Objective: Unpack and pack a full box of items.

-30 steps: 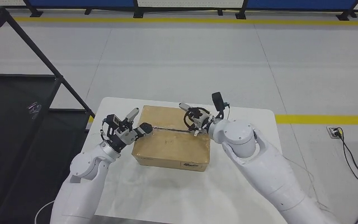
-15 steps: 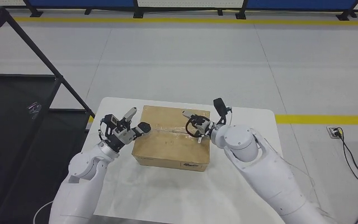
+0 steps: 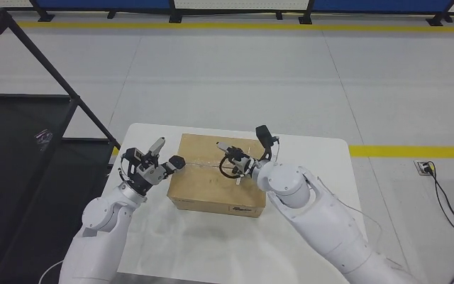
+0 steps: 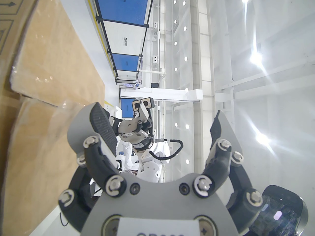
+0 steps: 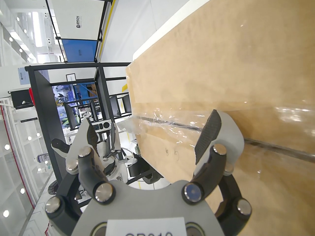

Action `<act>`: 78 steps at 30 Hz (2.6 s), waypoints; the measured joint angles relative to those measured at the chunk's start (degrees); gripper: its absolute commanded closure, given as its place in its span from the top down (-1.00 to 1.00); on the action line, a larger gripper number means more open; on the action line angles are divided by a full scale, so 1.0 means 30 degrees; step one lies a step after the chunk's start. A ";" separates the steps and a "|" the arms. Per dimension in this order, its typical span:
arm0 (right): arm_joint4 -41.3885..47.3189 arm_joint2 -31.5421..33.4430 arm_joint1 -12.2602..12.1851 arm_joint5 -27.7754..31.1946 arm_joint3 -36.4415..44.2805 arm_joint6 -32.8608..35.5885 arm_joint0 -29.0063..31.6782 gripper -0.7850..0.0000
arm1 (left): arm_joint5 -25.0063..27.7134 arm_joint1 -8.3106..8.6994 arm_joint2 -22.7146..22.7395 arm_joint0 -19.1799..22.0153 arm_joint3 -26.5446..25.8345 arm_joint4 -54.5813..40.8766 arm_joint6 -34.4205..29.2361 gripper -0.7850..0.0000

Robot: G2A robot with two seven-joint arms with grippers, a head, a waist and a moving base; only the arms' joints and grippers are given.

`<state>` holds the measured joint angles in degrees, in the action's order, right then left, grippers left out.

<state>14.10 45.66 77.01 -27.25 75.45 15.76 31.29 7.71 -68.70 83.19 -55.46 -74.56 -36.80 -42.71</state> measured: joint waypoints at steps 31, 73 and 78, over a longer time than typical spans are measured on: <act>0.2550 -0.0548 0.2526 0.3284 -0.3516 -0.0945 -0.0627 1.00 | -0.0187 0.0162 0.0325 -0.0169 0.0053 -0.0319 -0.0057 1.00; 0.2070 0.9395 0.0627 0.1570 0.4370 -0.5029 0.8025 1.00 | -0.0456 0.0034 -0.0885 0.1485 0.1352 -0.0135 -0.0321 1.00; 0.2534 0.9569 0.0705 0.3446 0.5487 -0.5444 0.9003 1.00 | -0.0400 0.0059 -0.0793 0.1463 0.1422 -0.0154 -0.0295 1.00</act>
<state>21.70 74.36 79.12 -16.91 91.91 -0.57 58.30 6.51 -68.53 80.81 -51.07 -70.29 -37.26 -43.60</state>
